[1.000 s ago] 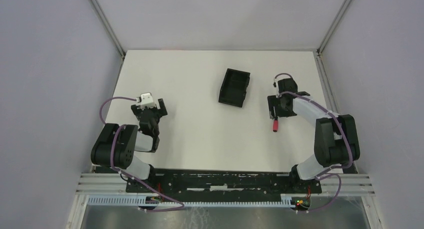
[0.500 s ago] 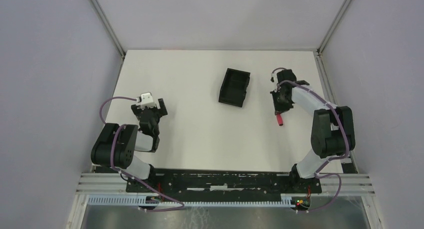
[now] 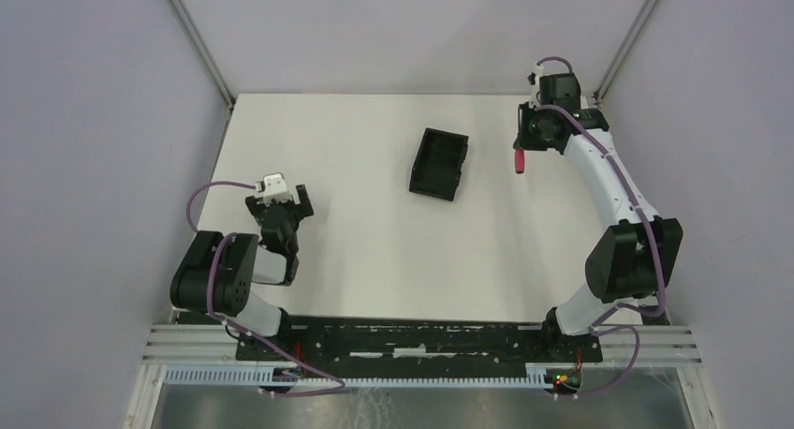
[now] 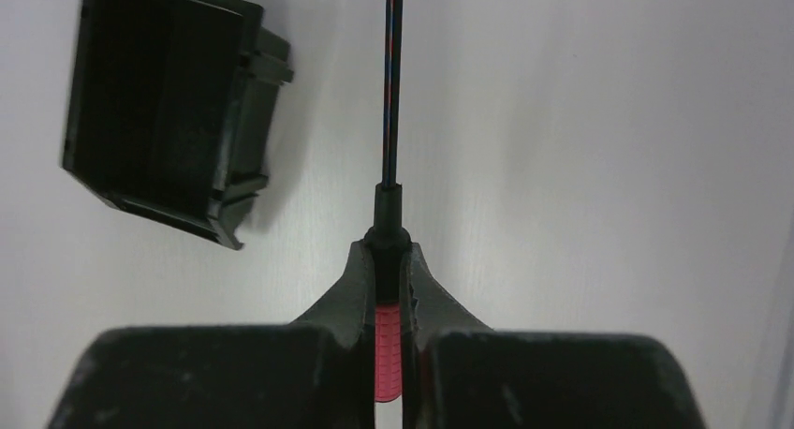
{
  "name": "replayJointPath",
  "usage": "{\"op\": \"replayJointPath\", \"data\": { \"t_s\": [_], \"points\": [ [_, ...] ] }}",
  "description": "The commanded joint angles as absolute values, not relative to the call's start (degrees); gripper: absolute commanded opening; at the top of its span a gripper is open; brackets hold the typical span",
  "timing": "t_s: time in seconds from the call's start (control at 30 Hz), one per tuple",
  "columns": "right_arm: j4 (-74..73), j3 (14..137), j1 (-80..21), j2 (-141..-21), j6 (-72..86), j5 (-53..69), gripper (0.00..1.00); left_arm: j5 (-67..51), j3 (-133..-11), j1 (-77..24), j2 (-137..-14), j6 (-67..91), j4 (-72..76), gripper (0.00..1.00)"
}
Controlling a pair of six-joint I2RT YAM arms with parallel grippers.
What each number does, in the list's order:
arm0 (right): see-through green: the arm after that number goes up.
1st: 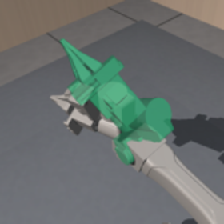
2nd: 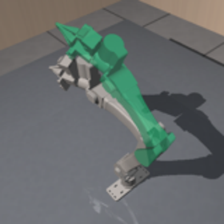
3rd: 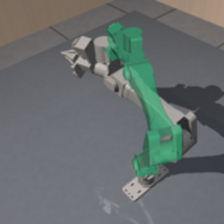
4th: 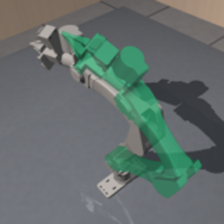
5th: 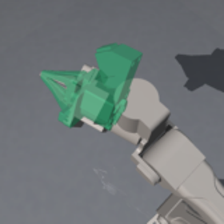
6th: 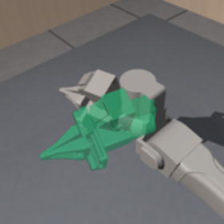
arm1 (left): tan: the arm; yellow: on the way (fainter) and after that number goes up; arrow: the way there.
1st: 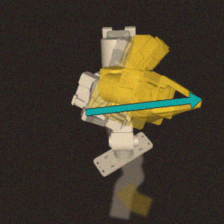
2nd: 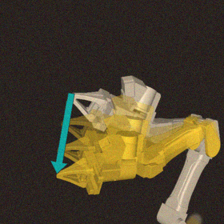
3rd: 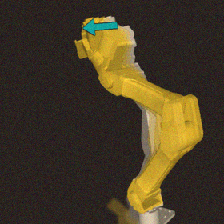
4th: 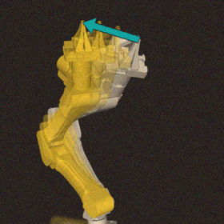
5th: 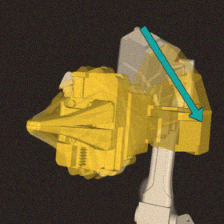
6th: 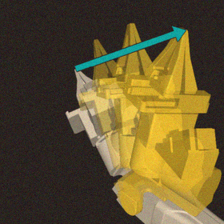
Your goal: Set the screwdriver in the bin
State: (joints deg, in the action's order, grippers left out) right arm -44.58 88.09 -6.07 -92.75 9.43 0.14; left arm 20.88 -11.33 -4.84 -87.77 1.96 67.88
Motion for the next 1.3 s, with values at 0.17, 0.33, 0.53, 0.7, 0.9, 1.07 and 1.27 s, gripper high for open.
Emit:
{"op": "replayJointPath", "data": {
  "t_s": [0.17,0.33,0.53,0.7,0.9,1.07,1.27],
  "points": [
    [-27.8,94.6,-22.5,-99.0,18.6,-1.6,0.0,21.3,-12.1,-4.7,-88.2,4.2,71.2,1.0],
    [-26.7,96.3,-24.7,-105.4,15.7,-3.5,0.0,21.3,-12.1,-4.7,-88.1,4.2,71.2,1.0],
    [-24.1,97.5,-26.3,-111.8,10.5,-4.3,0.0,21.3,-12.1,-4.7,-88.1,4.2,71.2,1.0],
    [-22.3,95.0,-26.3,-114.4,9.4,-5.6,0.0,21.3,-12.2,-4.7,-88.2,4.2,71.2,1.0],
    [-22.1,94.3,-26.3,-116.2,9.6,-4.4,0.26,21.3,-12.1,-4.7,-88.2,4.2,71.1,1.0],
    [-22.9,95.8,-26.3,-115.6,10.4,-4.7,0.41,21.3,-12.1,-4.7,-88.2,4.2,71.2,1.0],
    [-22.1,96.2,-26.3,-110.7,10.6,-4.5,0.44,21.3,-12.1,-4.7,-88.2,4.2,71.2,1.0]
  ]
}}
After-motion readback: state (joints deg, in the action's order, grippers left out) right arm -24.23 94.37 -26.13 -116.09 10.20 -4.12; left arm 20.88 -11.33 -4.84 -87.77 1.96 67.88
